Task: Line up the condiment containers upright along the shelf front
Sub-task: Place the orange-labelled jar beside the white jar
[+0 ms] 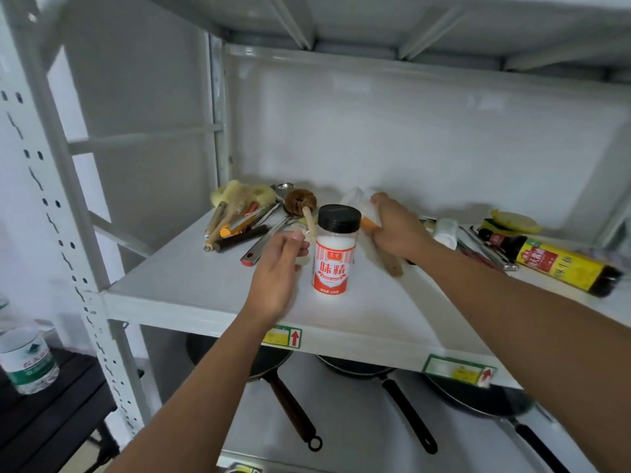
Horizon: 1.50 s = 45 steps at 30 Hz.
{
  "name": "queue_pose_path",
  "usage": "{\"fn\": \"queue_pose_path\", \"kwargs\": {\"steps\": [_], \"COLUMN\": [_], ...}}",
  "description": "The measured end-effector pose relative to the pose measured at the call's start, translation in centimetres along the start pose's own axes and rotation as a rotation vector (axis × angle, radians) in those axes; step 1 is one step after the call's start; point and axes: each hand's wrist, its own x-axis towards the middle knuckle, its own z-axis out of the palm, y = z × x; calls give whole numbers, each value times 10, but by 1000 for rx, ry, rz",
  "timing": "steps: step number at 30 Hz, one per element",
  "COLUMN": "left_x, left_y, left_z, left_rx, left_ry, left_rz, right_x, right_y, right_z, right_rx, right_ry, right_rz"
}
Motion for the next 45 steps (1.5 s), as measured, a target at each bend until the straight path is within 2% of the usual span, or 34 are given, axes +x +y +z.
{"fn": "queue_pose_path", "kwargs": {"steps": [5,12,15,19,22,25,28,31,33,40,45], "left_x": [-18,-84,-104,-113,-108,-98,-86,-74,-69,-47,-41], "left_y": [8,9,15,26,37,43,39,28,21,25,19], "left_z": [-2,-6,1,37,71,98,109,109,107,111,113], "left_rx": [43,142,210,382,433,490,507,530,555,560,503], "left_ry": [112,120,22,-253,-368,-341,-290,-344,-349,-433,-409], "left_rz": [30,152,246,328,258,150,72,63,65,7,-19], "right_x": [-68,-131,-148,-161,-165,-163,-155,-145,-142,-132,-132], "right_y": [13,30,32,32,29,30,37,47,54,63,66], "right_z": [1,-15,-21,-13,-2,2,0,-5,-4,14,19], "right_rx": [291,460,499,549,582,608,562,472,501,615,606], "right_ry": [79,103,106,111,138,147,57,-53,-72,0,28], "right_rz": [4,61,80,94,99,115,75,20,-4,43,79]}}
